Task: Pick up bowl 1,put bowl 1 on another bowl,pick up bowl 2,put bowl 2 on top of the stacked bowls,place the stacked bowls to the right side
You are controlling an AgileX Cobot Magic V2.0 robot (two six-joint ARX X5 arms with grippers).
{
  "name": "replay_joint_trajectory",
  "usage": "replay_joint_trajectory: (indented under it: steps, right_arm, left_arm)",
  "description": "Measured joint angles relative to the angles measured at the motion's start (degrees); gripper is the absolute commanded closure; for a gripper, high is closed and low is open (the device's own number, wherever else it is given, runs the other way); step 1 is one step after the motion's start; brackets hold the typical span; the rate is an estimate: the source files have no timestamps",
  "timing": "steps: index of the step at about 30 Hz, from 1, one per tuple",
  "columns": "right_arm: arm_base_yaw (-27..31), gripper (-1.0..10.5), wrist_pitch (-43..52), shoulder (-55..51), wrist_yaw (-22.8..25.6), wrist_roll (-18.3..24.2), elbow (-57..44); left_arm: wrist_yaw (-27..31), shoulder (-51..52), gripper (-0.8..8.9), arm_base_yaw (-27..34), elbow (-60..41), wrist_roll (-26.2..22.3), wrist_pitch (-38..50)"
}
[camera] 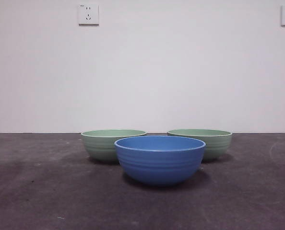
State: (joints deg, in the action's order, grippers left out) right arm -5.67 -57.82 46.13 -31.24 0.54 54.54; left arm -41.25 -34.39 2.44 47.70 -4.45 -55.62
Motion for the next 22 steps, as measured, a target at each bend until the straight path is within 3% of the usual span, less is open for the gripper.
replay_joint_trajectory:
  steps: [8,22]
  right_arm:
    - [-1.4,3.5,10.5,13.2,6.0,-4.2,1.1]
    - [-6.4,3.5,18.9,41.2,19.0,-5.3,14.9]
  left_arm:
    - [0.0,0.0,1.80,0.0,0.0,1.0,0.4]
    - [0.0,0.0,1.80,0.0,0.0,1.1,0.4]
